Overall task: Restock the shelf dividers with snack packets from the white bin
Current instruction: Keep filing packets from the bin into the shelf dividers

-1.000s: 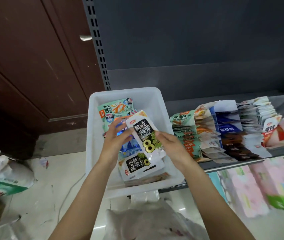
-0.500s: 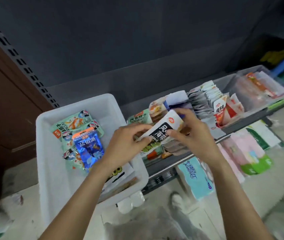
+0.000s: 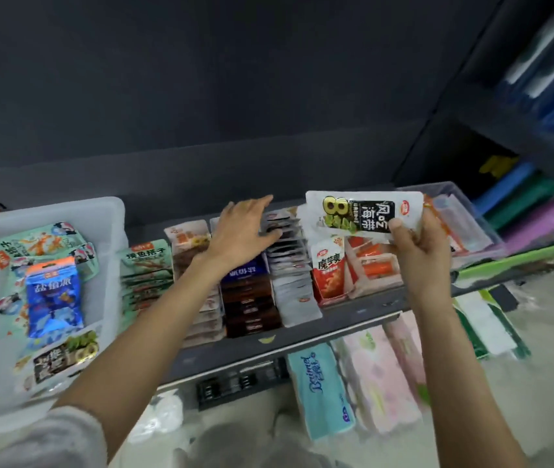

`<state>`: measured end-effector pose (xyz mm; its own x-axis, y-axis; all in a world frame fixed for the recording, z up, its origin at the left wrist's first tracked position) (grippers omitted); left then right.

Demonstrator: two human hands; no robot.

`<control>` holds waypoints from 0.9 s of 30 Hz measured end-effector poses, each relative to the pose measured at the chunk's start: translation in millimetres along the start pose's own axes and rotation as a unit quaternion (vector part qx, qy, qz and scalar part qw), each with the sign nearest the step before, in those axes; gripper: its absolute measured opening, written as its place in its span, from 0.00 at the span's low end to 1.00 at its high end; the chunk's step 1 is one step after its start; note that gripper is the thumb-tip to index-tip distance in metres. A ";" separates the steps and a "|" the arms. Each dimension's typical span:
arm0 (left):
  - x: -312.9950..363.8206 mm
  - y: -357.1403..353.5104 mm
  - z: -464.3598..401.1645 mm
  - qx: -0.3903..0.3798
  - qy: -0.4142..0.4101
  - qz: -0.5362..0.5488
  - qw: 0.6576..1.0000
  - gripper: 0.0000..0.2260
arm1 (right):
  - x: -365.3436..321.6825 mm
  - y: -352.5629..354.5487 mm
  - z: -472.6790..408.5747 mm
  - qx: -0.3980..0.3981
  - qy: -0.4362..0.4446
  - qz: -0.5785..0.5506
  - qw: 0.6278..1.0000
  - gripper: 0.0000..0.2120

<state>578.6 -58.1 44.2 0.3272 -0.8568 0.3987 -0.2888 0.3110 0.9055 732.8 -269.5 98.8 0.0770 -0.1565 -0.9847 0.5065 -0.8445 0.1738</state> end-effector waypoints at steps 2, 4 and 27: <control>1.6 -15.1 -7.1 -0.065 0.021 -0.067 0.995 0.33 | -3.2 3.8 -21.2 -0.001 0.002 0.026 1.000 0.09; 8.6 -18.6 -7.0 -0.079 0.018 -0.104 0.991 0.30 | -4.1 0.3 -40.0 -0.018 -0.016 0.022 0.999 0.10; 26.4 -17.7 8.6 0.029 -0.058 -0.115 0.991 0.15 | 18.9 -205.4 -42.2 -0.234 0.323 0.514 0.760 0.18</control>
<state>584.6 -89.8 37.5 0.2863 -0.9447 0.1598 -0.2703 0.0804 0.9594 666.4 -77.3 43.8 0.9670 -0.1980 -0.1602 0.1318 -0.1491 0.9800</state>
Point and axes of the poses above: each hand's wrist, its own z-axis away from the middle knuckle, its own y-axis out of the back of the hand, x = y × z, the point moved 10 cm from there along -z, towards the middle knuckle, and after that the axes turned 14 degrees about -y, right-handed, at the moved point
